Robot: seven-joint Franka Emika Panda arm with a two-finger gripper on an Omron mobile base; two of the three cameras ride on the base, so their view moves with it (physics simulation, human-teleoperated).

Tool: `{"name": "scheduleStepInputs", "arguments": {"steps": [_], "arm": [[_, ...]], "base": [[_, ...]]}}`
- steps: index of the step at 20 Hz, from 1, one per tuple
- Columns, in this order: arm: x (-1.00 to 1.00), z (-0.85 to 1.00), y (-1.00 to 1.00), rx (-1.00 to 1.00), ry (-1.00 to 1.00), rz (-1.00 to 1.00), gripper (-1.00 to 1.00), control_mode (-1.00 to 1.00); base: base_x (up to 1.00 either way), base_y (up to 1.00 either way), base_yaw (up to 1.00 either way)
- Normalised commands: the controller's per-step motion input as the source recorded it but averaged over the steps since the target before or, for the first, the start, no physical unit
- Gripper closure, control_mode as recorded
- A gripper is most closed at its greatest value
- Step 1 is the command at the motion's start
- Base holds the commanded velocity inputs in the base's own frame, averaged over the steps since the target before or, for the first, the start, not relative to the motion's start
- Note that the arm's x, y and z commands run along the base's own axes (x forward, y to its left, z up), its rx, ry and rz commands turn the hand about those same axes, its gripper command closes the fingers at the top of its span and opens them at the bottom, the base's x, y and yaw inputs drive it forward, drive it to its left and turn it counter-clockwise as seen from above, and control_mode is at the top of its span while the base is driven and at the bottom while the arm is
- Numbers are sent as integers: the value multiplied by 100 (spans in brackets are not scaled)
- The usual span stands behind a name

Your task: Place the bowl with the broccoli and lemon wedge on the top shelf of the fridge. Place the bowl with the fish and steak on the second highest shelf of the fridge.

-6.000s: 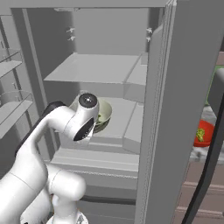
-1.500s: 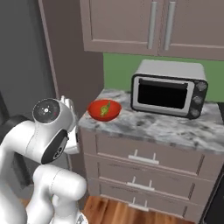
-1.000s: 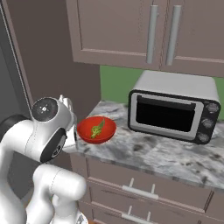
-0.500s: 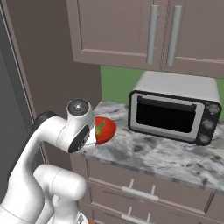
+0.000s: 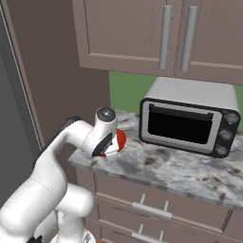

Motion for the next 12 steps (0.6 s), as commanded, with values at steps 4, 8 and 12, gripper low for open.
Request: {"name": "scheduleStepInputs", "arguments": {"steps": [4, 8, 12], "arm": [[64, -44, 0, 0, 0, 3, -100, -100], [67, -44, 0, 0, 0, 0, -100, -100], [58, -31, -3, 0, 9, 0, -100, -100]], "base": [[0, 0, 0], [0, 0, 0], [0, 0, 0]]}}
